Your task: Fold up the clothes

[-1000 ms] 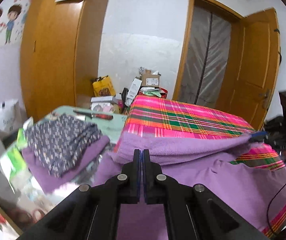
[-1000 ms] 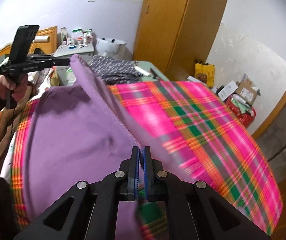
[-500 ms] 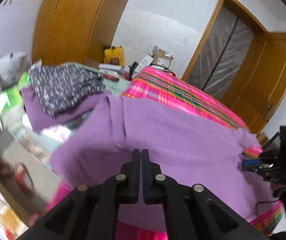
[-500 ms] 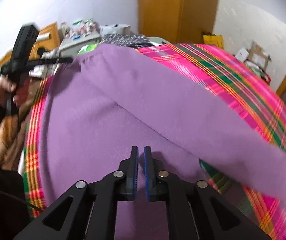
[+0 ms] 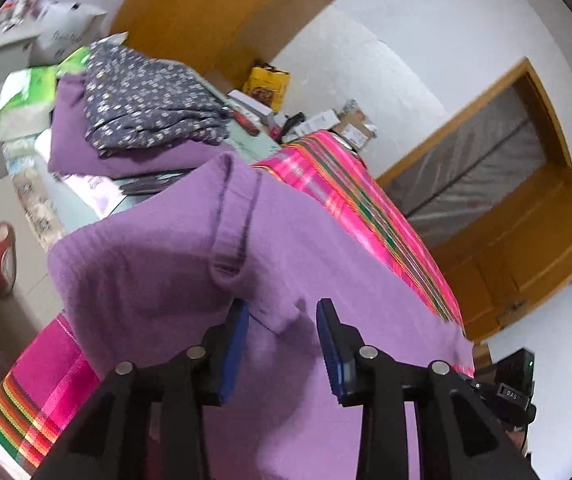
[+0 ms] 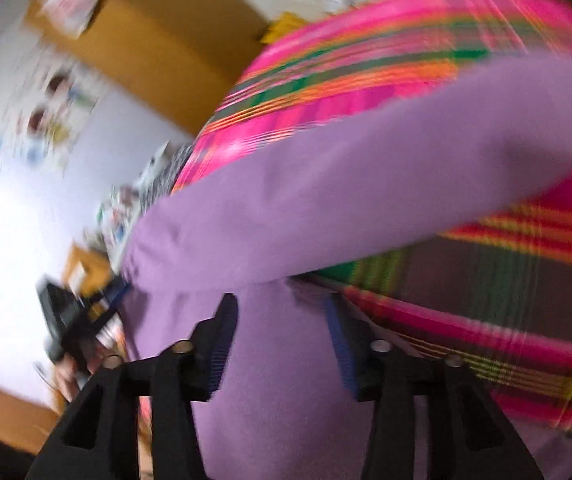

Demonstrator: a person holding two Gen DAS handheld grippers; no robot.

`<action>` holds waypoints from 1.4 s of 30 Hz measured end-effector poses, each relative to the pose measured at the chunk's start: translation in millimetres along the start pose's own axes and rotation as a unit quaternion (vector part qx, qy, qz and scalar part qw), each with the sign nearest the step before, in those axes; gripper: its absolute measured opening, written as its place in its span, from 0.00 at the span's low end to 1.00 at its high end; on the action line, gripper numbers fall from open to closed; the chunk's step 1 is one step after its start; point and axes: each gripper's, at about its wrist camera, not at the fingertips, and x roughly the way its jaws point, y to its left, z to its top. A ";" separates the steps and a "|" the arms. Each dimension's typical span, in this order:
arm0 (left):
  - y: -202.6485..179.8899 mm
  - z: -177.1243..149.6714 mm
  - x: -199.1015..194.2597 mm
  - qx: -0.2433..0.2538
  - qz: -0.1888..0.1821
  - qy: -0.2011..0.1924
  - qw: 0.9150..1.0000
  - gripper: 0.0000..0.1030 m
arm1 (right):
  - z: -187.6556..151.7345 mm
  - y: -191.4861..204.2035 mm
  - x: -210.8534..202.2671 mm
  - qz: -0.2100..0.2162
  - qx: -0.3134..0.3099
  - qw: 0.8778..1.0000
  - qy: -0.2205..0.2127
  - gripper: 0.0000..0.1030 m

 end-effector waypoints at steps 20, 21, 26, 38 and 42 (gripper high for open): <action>9.2 9.4 23.4 -0.074 -0.011 0.010 0.997 0.34 | 17.3 -29.1 17.2 0.041 0.142 0.988 -0.039 0.22; 9.8 9.9 23.5 -0.078 -0.011 0.009 0.997 0.33 | 17.0 -28.7 18.2 0.037 0.141 0.989 -0.040 0.18; 11.3 10.8 21.5 -0.081 -0.004 0.003 0.997 0.16 | 14.9 -26.9 21.5 0.025 0.133 0.990 -0.045 0.10; -39.6 43.3 -6.5 -0.012 -0.030 -0.040 0.999 0.06 | 27.1 4.4 -18.5 0.034 0.064 0.992 -0.099 0.07; -64.2 66.2 -16.1 0.017 -0.044 -0.058 0.997 0.06 | 34.8 16.8 -38.4 0.041 0.041 0.991 -0.124 0.06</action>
